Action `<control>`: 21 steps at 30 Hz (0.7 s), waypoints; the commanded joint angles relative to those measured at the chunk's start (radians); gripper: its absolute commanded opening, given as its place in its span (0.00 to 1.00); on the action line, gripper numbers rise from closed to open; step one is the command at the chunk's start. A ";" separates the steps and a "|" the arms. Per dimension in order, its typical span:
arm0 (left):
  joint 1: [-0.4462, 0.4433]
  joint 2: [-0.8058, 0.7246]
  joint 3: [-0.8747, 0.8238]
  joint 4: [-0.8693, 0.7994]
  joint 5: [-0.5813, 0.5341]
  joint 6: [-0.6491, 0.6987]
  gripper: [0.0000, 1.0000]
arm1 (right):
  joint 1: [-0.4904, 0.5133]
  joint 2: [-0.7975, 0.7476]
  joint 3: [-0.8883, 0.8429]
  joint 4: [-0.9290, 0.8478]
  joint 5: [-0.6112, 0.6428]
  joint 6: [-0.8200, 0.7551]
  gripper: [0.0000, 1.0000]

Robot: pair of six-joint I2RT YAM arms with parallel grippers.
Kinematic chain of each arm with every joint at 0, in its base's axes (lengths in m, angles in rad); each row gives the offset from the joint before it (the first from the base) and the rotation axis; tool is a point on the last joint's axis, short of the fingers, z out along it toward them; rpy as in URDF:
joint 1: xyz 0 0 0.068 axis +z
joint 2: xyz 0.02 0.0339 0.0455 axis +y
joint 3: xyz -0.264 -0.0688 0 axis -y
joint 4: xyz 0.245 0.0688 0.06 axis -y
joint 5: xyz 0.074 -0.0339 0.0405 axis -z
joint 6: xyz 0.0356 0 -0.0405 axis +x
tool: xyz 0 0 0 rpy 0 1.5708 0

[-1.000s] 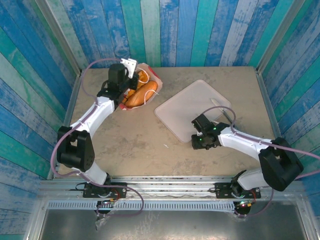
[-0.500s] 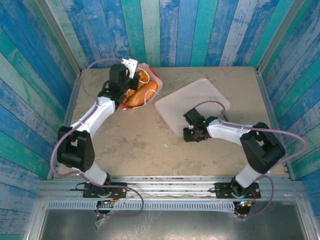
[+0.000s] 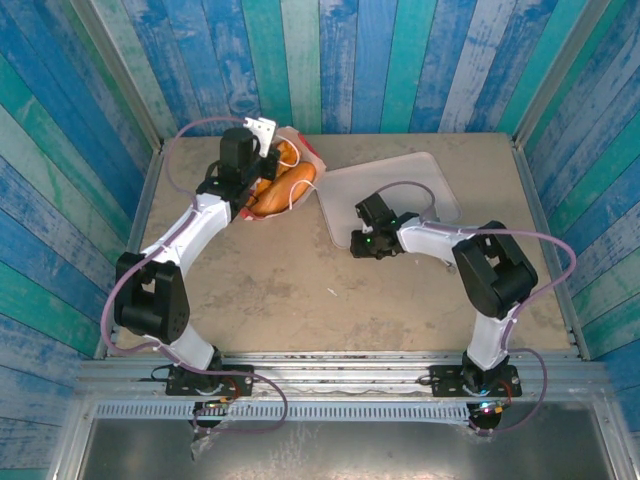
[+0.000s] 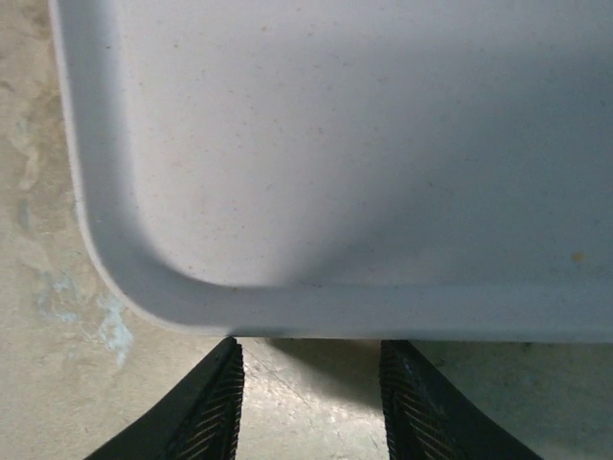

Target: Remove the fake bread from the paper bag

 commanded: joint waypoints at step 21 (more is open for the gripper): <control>-0.017 -0.015 0.060 -0.028 -0.054 -0.076 0.00 | -0.219 -0.523 -0.278 -0.215 0.276 -0.155 1.00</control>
